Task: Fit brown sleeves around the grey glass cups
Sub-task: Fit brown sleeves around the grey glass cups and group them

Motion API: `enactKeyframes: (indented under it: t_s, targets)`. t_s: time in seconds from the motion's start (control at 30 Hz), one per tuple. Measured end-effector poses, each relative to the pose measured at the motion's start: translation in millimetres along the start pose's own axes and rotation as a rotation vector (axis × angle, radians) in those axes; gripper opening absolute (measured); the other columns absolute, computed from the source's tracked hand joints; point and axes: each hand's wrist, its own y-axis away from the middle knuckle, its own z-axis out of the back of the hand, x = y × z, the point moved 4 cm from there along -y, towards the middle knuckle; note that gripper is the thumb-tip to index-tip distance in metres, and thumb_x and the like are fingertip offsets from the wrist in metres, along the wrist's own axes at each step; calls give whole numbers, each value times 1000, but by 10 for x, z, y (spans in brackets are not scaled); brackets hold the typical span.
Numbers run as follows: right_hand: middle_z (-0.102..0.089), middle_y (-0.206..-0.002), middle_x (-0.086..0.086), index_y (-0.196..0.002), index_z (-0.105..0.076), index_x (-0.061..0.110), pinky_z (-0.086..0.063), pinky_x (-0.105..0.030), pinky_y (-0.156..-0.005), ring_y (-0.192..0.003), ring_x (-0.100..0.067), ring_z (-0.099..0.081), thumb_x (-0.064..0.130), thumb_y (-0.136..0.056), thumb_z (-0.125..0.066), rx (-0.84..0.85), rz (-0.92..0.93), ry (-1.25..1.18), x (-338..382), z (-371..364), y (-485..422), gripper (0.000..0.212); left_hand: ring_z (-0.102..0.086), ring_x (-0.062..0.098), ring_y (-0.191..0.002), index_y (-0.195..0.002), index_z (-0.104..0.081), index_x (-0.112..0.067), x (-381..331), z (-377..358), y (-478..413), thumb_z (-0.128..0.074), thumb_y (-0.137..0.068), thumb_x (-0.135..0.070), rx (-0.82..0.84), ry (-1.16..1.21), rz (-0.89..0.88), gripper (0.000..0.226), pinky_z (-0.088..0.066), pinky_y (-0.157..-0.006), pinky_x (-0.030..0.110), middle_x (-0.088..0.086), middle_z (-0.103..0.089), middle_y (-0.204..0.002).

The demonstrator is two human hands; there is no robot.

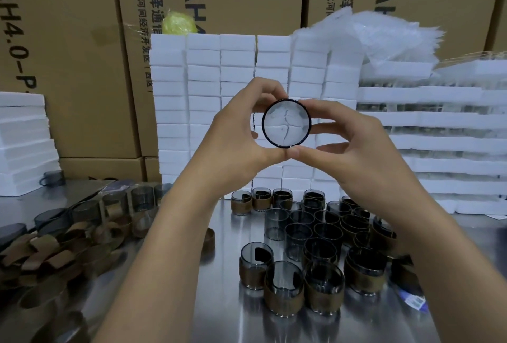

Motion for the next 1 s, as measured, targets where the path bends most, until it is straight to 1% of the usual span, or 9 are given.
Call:
enactKeyframes:
  t_s: [0.13,0.4,0.53,0.6,0.67,0.73,0.8,0.9,1.0]
  targets:
    - [-69,-135,24,-141,-66,41,-60,-42,-99,-125,-2,-66,35,-88,-87,8,-13,29,7,8,-6,58,-60,-4,-123,-120,-57,-39,-5,25,-30,-100,-75,-25,31,-8,16,64,-56,-90,32,-26,-68,-117]
    - [-65,-138,26,-147,-62,44,-58,-34,-100,-126,2,-62,44,-88,-81,-20,-16,86,41,-43,-15,62,-57,-7,-126,-118,-58,-50,68,84,-71,-101,-71,-31,-4,18,16,67,-47,-89,26,-28,-67,-125]
    - [-65,-138,26,-149,-59,45,-57,-33,-102,-129,2,-60,45,-92,-78,-24,-24,88,23,-48,-12,60,-62,-8,-119,-123,-61,-50,117,46,-97,-100,-72,-26,-12,72,31,68,-49,-80,10,-25,-69,-127]
    - [-65,-139,26,-150,-59,46,-55,-33,-104,-132,1,-59,45,-93,-77,-22,-28,95,8,-42,-11,60,-63,-8,-117,-128,-63,-46,157,11,-105,-99,-74,-23,-3,109,66,69,-48,-79,7,-23,-70,-126]
    - [-65,-141,27,-149,-59,45,-53,-33,-107,-135,2,-57,46,-95,-77,-11,-33,79,-23,-33,-6,57,-65,-6,-117,-132,-65,-44,188,-17,-106,-99,-75,-23,-3,137,92,69,-52,-81,11,-23,-72,-125]
    - [-65,-143,28,-149,-59,44,-51,-35,-111,-137,4,-56,47,-97,-78,13,-39,42,-63,-30,-2,56,-68,-2,-119,-133,-67,-44,228,-49,-107,-100,-75,-26,-33,184,129,69,-58,-89,22,-22,-74,-125]
    - [-65,-144,25,-153,-55,42,-49,-36,-113,-138,5,-56,49,-94,-82,33,-50,-4,-82,-41,-1,66,-72,1,-116,-134,-68,-41,281,-108,-98,-96,-79,-37,-44,321,227,62,-56,-96,32,-19,-78,-123]
    - [-68,-140,19,-158,-50,39,-52,-39,-111,-135,1,-60,47,-91,-85,20,-40,-39,-80,-67,-2,76,-79,11,-108,-128,-78,-27,344,-292,-76,-77,-93,-61,41,643,445,49,-53,-92,36,-4,-83,-118]
    - [-68,-132,11,-157,-52,40,-57,-38,-103,-127,-3,-63,43,-91,-84,-21,-26,-11,-105,-84,-11,73,-78,12,-89,-120,-81,-11,393,-409,-74,-65,-94,-73,55,923,617,69,-60,-80,27,11,-82,-117]
